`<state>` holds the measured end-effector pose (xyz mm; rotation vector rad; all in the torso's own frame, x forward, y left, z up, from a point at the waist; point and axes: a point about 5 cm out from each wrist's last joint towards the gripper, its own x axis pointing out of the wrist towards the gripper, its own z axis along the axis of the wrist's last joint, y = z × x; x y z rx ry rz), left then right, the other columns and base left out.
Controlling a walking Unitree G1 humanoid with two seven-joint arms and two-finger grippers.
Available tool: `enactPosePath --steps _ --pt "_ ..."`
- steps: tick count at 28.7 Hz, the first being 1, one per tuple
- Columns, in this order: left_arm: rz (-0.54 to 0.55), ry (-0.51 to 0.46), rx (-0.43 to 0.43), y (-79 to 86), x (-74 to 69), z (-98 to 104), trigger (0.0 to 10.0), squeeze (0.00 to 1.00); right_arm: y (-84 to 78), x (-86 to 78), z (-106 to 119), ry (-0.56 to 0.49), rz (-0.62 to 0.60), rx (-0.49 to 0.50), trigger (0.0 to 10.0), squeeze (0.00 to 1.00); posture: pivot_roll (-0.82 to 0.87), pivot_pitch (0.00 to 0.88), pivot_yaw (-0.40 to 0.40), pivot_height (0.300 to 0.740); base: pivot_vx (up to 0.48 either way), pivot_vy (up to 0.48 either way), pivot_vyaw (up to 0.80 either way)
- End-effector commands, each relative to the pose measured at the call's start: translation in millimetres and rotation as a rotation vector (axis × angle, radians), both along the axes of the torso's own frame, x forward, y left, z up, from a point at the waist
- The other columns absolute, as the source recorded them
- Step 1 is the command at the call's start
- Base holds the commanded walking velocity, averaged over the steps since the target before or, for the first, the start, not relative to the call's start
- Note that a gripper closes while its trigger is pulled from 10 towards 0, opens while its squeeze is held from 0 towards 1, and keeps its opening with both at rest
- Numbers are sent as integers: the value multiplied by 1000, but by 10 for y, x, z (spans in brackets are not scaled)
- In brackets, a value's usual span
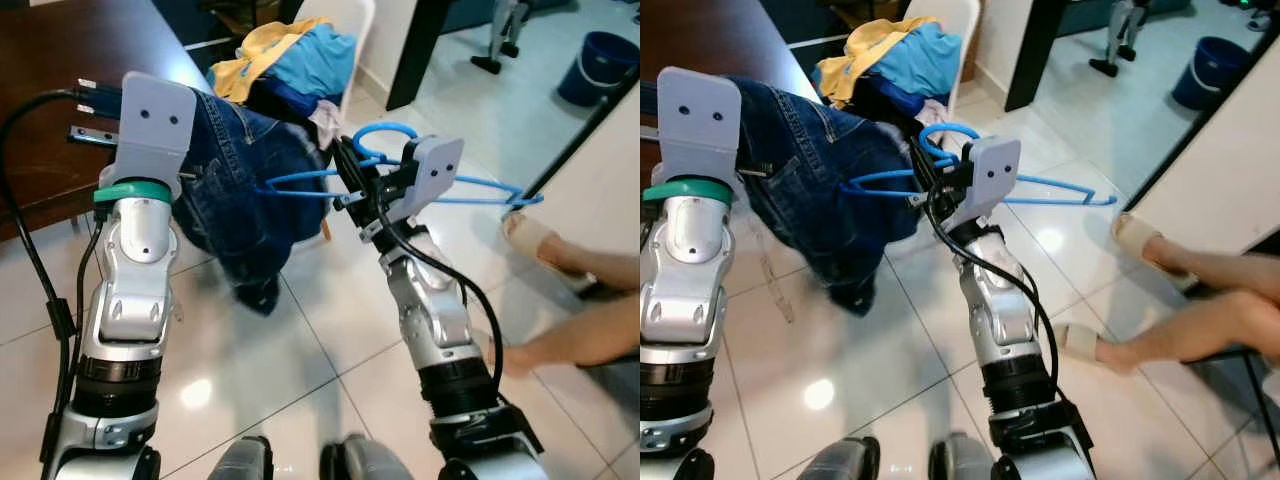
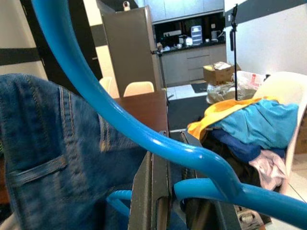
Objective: Hang hanger
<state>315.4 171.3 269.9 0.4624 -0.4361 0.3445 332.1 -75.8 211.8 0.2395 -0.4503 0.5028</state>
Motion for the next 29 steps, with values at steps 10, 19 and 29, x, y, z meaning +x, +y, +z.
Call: enactPosePath --steps 10,19,29 --pt "16 -197 112 -45 -77 354 10000 0 2 9 82 -20 23 39 10000 0 144 62 18 740 457 0 742" --pt "30 -386 294 -3 -50 805 10000 0 2 97 251 -33 -12 138 10000 0 157 58 15 740 456 0 140" --pt "-198 -385 320 -171 78 993 10000 0 -251 191 242 14 -191 228 10000 0 142 49 24 740 456 0 0"
